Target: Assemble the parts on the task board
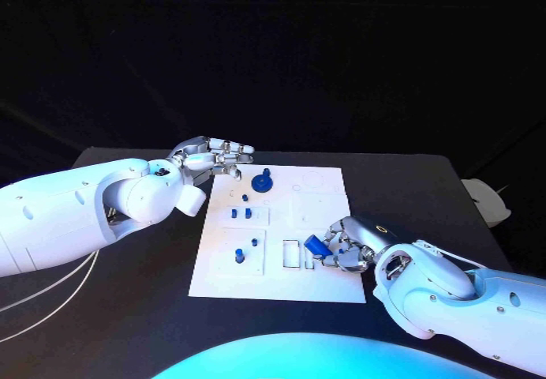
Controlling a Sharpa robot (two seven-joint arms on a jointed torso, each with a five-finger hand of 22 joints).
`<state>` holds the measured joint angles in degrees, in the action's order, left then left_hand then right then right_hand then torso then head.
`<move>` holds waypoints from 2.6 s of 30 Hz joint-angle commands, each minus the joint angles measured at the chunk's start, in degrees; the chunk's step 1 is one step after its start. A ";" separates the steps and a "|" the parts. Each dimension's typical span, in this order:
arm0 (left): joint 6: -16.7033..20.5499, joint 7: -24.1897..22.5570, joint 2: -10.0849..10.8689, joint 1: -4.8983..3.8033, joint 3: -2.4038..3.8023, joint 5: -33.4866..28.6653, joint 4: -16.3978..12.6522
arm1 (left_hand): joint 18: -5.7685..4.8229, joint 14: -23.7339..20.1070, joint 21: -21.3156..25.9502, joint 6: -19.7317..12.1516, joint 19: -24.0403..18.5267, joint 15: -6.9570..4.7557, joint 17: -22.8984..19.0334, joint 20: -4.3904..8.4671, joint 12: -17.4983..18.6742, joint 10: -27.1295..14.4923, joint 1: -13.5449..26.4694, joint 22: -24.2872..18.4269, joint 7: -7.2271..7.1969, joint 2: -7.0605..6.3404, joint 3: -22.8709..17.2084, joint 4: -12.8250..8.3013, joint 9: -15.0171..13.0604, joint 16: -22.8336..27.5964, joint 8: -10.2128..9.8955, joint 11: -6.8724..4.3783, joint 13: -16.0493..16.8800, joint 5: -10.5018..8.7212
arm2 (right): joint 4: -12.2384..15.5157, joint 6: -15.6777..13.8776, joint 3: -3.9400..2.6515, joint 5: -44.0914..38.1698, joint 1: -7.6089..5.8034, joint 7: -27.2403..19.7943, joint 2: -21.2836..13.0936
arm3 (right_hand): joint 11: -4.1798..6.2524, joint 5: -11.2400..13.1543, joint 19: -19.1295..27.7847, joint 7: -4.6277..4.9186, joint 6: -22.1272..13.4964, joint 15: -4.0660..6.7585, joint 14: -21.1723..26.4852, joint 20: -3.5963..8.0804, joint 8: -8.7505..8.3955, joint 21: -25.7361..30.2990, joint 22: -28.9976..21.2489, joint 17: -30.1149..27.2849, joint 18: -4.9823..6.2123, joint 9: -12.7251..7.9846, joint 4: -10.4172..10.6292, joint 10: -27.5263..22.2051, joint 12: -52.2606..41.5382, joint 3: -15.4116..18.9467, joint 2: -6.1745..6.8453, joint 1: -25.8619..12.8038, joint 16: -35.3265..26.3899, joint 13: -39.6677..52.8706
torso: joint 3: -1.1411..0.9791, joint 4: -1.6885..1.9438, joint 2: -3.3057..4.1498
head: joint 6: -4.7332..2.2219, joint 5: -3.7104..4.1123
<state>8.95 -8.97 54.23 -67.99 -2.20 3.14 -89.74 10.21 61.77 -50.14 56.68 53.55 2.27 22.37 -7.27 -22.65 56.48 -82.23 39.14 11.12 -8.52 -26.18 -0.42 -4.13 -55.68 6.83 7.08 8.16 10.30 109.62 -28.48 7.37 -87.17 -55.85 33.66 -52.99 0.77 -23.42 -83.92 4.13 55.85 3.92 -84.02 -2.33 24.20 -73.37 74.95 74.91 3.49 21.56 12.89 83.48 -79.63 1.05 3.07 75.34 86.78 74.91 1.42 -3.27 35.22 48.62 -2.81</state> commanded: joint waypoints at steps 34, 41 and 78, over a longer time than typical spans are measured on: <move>-0.86 -0.32 -0.08 -0.04 0.02 -0.24 -0.30 | 0.38 -0.38 0.26 -0.48 -0.22 0.21 -0.08 -0.25 -0.50 -0.50 0.29 -0.09 -0.04 0.10 0.20 -0.12 -0.08 -0.40 0.34 0.00 0.09 0.05 | -3.66 5.80 0.00 3.70 -0.34 0.63 6.69 | 0.60 -2.75 -0.76 -1.49 3.14 0.82 -4.86 0.56 2.35 -0.39 10.90 9.76 -0.36 3.27 3.55 0.77 -0.05 4.79 -2.76 -15.66 0.41 5.79 | -0.02 0.12 0.10 | 0.34 -0.91; -0.84 -0.27 -0.02 -0.04 0.02 -0.24 -0.38 | 0.38 -0.38 0.26 -0.48 -0.22 0.21 -0.08 -0.25 -0.50 -0.50 0.29 -0.09 -0.04 0.10 0.20 -0.12 -0.08 -0.40 0.34 0.00 0.09 0.05 | -4.90 5.76 0.01 2.92 -0.34 0.74 7.37 | 0.65 -2.90 -0.73 -1.53 2.96 0.88 -4.84 0.63 2.50 -0.28 10.88 9.70 -0.35 3.55 3.38 0.72 0.07 4.77 -3.03 -14.66 0.37 5.75 | -0.09 0.12 0.15 | 0.30 -0.86; -0.97 -0.17 0.09 -0.04 0.03 -0.24 -0.37 | 0.37 -0.39 0.30 -0.53 -0.19 0.23 -0.11 -0.26 -0.69 -0.60 0.35 -0.12 -0.01 0.28 0.15 -0.05 -0.08 -0.45 0.44 0.02 0.10 0.06 | -2.87 6.88 0.03 3.86 -0.08 -1.30 4.31 | 1.03 -2.89 -1.45 -1.95 3.07 1.18 -5.11 0.94 3.59 -2.29 11.43 10.93 -0.74 5.02 2.33 1.52 -0.97 5.01 -3.40 -8.77 1.02 6.96 | -0.03 0.24 0.16 | 0.39 -0.97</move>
<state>8.91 -8.87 54.33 -68.00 -2.20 3.12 -89.97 10.21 61.56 -50.14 56.68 53.55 2.47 22.34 -7.27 -22.97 56.26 -82.23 39.10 11.12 -8.52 -26.18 -0.42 -4.12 -55.91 7.06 7.30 8.19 10.30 106.91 -22.77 7.41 -82.79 -55.97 31.86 -48.80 1.38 -26.16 -84.13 2.40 58.99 4.73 -84.03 -1.73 27.49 -75.36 74.95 74.91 3.50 26.54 15.41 84.09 -80.31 6.31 -0.27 66.24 87.49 74.92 1.38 -3.04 35.35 48.92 -3.76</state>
